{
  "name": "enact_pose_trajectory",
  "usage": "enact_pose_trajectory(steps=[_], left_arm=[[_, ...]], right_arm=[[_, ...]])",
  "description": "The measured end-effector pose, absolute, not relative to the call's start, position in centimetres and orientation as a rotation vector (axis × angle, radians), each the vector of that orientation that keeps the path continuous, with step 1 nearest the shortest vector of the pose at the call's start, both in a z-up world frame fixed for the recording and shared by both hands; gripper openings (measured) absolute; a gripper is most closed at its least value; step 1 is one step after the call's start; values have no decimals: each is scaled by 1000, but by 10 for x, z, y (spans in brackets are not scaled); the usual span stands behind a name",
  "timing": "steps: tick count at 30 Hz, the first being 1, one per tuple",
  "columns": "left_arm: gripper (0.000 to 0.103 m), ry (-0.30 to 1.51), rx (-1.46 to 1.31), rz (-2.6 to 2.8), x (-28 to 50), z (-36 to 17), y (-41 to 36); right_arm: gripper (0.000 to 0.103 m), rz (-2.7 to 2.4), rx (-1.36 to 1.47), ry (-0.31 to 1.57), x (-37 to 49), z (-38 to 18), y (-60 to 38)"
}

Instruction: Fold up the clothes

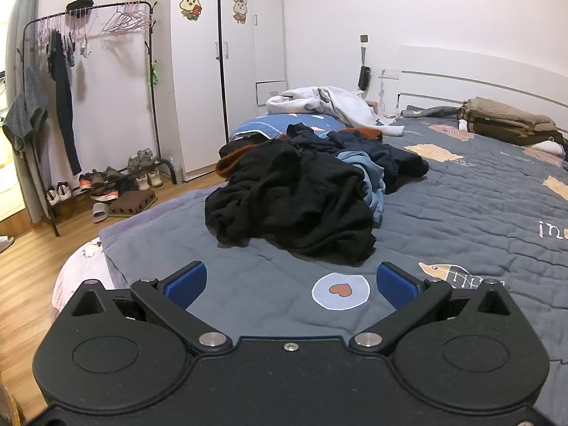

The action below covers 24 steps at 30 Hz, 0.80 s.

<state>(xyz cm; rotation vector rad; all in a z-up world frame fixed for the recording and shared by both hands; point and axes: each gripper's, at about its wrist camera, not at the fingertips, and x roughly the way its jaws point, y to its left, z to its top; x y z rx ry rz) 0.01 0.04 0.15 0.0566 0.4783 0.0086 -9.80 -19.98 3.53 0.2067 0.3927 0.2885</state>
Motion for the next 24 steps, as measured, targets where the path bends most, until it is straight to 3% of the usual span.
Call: enact_pose_trajectory(steps=[24], left_arm=[[103,474,74,1,0,0,-3]], right_arm=[[103,289,196,391,-99,35,-199]])
